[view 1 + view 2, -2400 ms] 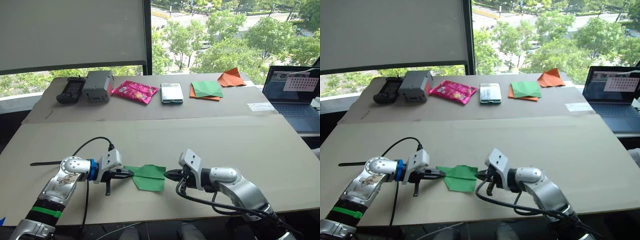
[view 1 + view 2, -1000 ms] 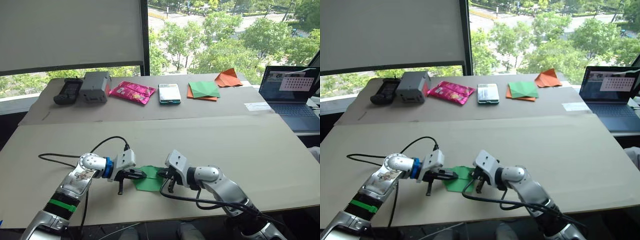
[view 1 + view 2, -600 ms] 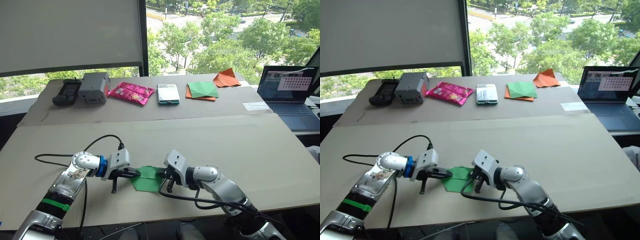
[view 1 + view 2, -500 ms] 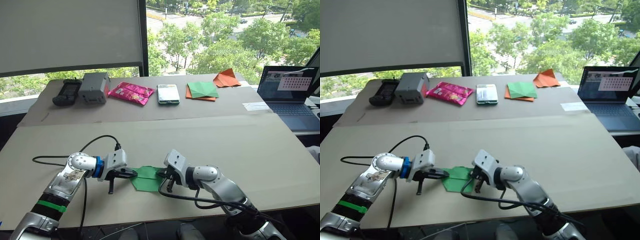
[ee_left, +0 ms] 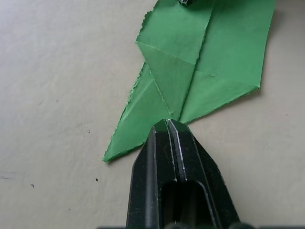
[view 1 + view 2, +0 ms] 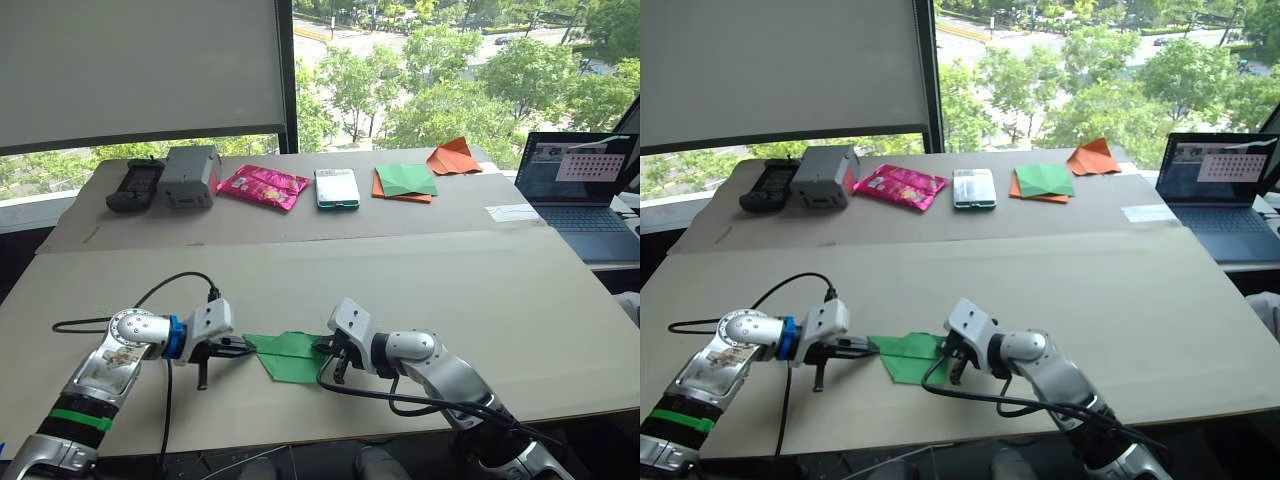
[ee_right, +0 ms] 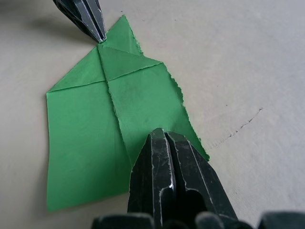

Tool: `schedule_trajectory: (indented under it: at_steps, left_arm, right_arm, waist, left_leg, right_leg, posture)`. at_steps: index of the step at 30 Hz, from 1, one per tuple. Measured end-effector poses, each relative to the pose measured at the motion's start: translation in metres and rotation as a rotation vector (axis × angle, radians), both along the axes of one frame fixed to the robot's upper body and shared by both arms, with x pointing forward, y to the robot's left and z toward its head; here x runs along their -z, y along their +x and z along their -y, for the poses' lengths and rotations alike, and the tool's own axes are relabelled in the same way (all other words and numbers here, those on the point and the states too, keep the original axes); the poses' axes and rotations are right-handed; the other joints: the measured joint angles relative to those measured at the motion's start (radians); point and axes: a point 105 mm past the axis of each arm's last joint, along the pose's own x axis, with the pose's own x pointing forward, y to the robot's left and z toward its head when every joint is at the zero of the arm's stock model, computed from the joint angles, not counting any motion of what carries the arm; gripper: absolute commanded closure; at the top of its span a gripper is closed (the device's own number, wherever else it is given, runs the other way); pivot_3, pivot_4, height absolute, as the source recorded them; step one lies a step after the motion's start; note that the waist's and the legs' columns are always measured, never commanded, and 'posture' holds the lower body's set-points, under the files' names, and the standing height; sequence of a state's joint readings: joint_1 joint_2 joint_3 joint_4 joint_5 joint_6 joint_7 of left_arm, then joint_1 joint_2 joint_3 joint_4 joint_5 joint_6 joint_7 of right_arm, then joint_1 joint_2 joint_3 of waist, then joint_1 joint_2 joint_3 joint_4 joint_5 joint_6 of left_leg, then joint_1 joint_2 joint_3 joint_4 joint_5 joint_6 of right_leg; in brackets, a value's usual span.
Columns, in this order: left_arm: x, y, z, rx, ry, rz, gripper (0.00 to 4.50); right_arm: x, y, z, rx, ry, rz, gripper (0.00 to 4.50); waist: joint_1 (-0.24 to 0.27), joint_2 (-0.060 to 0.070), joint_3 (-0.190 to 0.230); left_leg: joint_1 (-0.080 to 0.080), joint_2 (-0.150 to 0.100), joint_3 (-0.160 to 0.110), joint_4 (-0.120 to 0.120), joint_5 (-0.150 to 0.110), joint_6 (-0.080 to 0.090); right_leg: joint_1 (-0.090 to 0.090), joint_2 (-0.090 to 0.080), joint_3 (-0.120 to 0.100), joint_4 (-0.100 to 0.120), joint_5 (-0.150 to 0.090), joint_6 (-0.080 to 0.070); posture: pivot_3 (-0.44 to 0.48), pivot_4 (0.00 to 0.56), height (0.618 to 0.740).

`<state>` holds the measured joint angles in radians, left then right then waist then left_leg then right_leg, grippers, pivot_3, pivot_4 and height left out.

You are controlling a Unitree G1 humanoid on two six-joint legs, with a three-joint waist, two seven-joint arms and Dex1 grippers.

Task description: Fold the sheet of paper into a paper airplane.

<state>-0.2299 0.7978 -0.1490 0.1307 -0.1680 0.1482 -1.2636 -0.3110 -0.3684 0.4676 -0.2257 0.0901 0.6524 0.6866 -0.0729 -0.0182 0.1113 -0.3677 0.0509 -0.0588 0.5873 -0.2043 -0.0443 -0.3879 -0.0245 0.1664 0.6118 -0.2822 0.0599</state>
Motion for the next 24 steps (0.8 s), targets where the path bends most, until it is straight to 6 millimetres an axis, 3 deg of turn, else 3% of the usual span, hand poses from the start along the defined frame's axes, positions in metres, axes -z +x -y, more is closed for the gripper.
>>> schedule_trajectory:
  at_steps: [7,12,15,16,20,24]
  left_arm:
    - [-0.007,-0.002,-0.004,-0.090,-0.099,-0.081,4.50]
    - [-0.038,-0.012,-0.004,-0.130,-0.250,-0.150,4.50]
    - [-0.038,-0.023,-0.017,-0.175,-0.256,-0.177,4.50]
    - [-0.035,-0.025,-0.019,-0.198,-0.260,-0.189,4.50]
    - [-0.042,-0.022,-0.022,-0.261,-0.308,-0.166,4.50]
    - [-0.048,-0.019,-0.019,-0.286,-0.346,-0.140,4.50]
  right_arm:
    - [-0.003,0.000,0.000,-0.002,0.005,0.009,4.47]
    - [-0.010,0.000,0.002,0.017,0.037,0.020,4.47]
    - [-0.029,0.000,0.004,0.042,0.118,0.056,4.47]
    - [-0.038,-0.001,0.005,0.046,0.149,0.078,3.88]
    - [-0.063,-0.004,0.010,0.070,0.225,0.118,2.54]
    - [-0.069,-0.002,0.016,0.109,0.238,0.120,1.12]
  waist:
    - [0.000,-0.003,0.004]
    - [0.001,-0.008,0.015]
    - [0.000,-0.004,0.019]
    - [0.000,-0.004,0.019]
    - [0.006,-0.009,0.023]
    - [0.004,-0.008,0.023]
  left_leg:
    - [-0.001,0.000,0.000,0.000,0.000,0.000]
    - [-0.002,0.000,0.000,-0.001,0.000,0.000]
    - [-0.002,0.000,0.001,-0.002,0.000,0.000]
    - [-0.002,0.000,0.001,-0.003,0.000,0.000]
    - [-0.002,0.000,0.000,-0.010,0.000,0.000]
    - [-0.001,0.000,0.001,-0.010,0.000,-0.001]
  right_leg:
    - [-0.001,0.000,0.000,0.000,0.000,0.000]
    - [-0.002,0.000,0.000,0.000,0.000,0.000]
    - [-0.002,-0.001,0.000,-0.002,0.000,0.000]
    - [-0.002,-0.001,0.000,-0.001,0.000,0.000]
    - [-0.005,-0.001,-0.001,-0.002,0.000,0.000]
    - [-0.005,-0.002,0.000,-0.003,0.000,0.000]
  posture:
    - [0.000,0.150,0.740]
    - [0.000,0.150,0.740]
    - [0.000,0.150,0.740]
    - [0.000,0.150,0.740]
    - [0.000,0.150,0.740]
    - [0.000,0.150,0.740]
